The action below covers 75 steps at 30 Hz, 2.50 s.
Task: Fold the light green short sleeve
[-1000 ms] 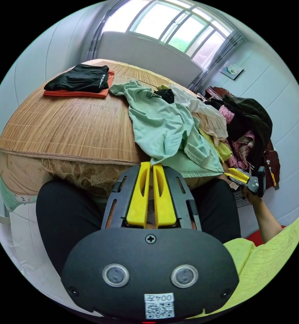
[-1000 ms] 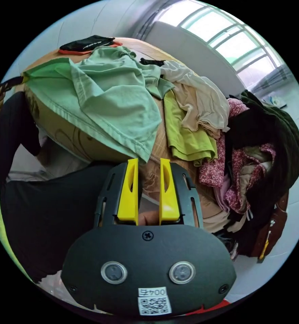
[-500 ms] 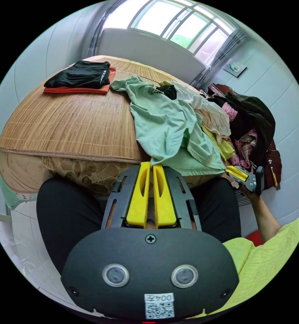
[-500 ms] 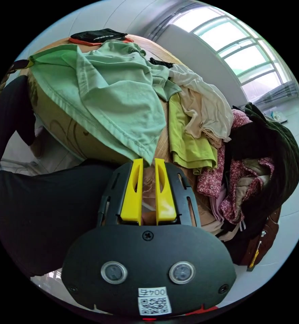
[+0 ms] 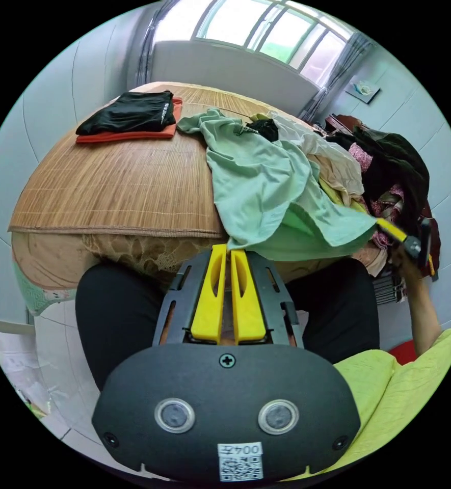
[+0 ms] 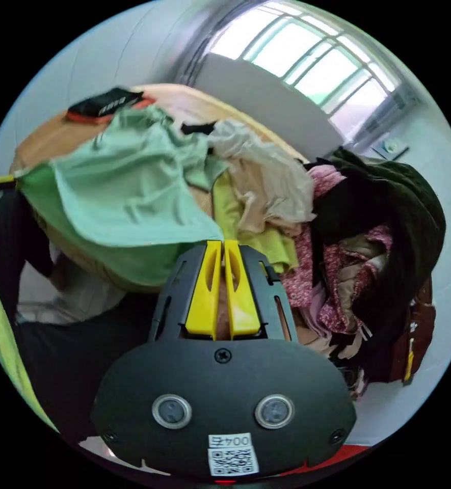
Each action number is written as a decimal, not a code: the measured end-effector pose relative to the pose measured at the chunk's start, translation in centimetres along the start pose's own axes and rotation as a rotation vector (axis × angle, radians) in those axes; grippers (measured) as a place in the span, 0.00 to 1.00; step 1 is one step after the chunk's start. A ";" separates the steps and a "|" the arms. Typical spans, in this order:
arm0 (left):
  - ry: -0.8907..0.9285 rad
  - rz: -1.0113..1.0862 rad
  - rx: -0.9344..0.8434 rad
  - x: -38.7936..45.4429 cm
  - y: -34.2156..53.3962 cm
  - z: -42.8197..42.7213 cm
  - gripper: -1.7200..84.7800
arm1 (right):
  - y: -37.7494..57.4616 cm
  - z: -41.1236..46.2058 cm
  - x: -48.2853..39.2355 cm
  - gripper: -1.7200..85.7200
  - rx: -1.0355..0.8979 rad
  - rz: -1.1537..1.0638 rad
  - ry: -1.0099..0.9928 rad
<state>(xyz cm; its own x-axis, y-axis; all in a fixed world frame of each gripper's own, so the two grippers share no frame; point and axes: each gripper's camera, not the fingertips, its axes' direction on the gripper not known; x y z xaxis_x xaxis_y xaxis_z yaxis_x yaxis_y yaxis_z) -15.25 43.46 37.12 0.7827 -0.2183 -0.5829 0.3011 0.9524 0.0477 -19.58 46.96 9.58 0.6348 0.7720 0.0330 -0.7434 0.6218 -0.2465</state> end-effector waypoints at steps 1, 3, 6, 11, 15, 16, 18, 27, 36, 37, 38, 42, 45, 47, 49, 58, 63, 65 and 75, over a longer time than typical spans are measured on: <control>-0.007 0.010 0.006 -0.1 -0.2 -0.5 0.03 | -1.5 -3.2 2.1 0.01 0.072 0.066 -0.013; -0.030 0.035 0.029 -0.7 -0.8 -2.5 0.03 | -3.8 -8.1 5.2 0.01 0.181 0.158 -0.034; -0.007 0.041 0.134 -1.8 -1.8 -6.6 0.03 | -6.9 -16.0 9.2 0.01 0.365 0.265 -0.094; 0.182 -0.044 0.391 -5.1 -6.1 -16.2 0.03 | -12.1 -24.6 10.7 0.01 0.472 0.256 -0.029; 0.221 0.027 0.661 -6.5 -13.1 -28.1 0.03 | -15.8 -32.6 14.0 0.01 0.625 0.348 -0.096; 0.223 0.046 0.694 -6.3 -14.1 -30.1 0.03 | -17.0 -35.0 15.0 0.01 0.651 0.363 -0.103; 0.207 0.168 0.797 -4.7 -17.5 -38.0 0.03 | -18.5 -39.1 16.3 0.01 0.720 0.380 -0.054; 0.236 0.229 0.888 -4.2 -22.3 -51.1 0.03 | -23.7 -51.0 19.0 0.01 0.713 0.246 0.004; 0.207 0.250 0.834 -6.2 -24.2 -50.9 0.03 | -26.1 -52.6 18.5 0.01 0.704 0.188 -0.010; 0.209 0.242 0.812 -6.5 -25.0 -50.3 0.03 | -27.5 -51.1 18.5 0.01 0.664 0.190 -0.015; 0.210 0.226 0.762 -7.0 -26.8 -48.6 0.03 | -28.2 -50.2 18.5 0.01 0.641 0.193 -0.016; 0.193 0.141 0.600 -9.2 -34.4 -40.8 0.03 | -34.7 -41.0 18.7 0.01 0.446 0.219 -0.049; 0.173 0.085 0.517 -10.5 -40.4 -34.5 0.03 | -39.1 -33.9 18.7 0.01 0.348 0.252 -0.039; 0.174 0.039 0.501 -11.2 -43.8 -31.3 0.03 | -41.6 -30.6 18.4 0.01 0.333 0.260 -0.010; 0.197 0.001 0.508 -11.7 -47.0 -29.0 0.03 | -45.0 -27.6 18.1 0.01 0.319 0.260 0.071; 0.153 0.085 0.751 -8.9 -55.0 -32.9 0.03 | -50.6 -30.9 21.4 0.01 0.520 0.282 0.130; 0.223 0.198 0.848 -8.1 -49.1 -34.4 0.03 | -45.4 -33.0 21.6 0.01 0.611 0.189 0.078; 0.242 0.220 0.829 -8.2 -45.9 -32.9 0.03 | -42.1 -32.4 21.1 0.01 0.618 0.154 0.032; 0.300 0.283 0.532 -10.0 -26.5 -13.4 0.03 | -19.3 -16.2 11.4 0.01 0.312 -0.001 -0.123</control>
<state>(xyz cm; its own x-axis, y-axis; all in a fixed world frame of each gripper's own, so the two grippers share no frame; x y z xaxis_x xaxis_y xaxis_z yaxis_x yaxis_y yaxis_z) -38.32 23.29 30.84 0.7086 0.1665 -0.6857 0.3938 0.7130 0.5801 5.40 41.58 -0.94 0.6198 0.7694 0.1542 -0.7833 0.6187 0.0613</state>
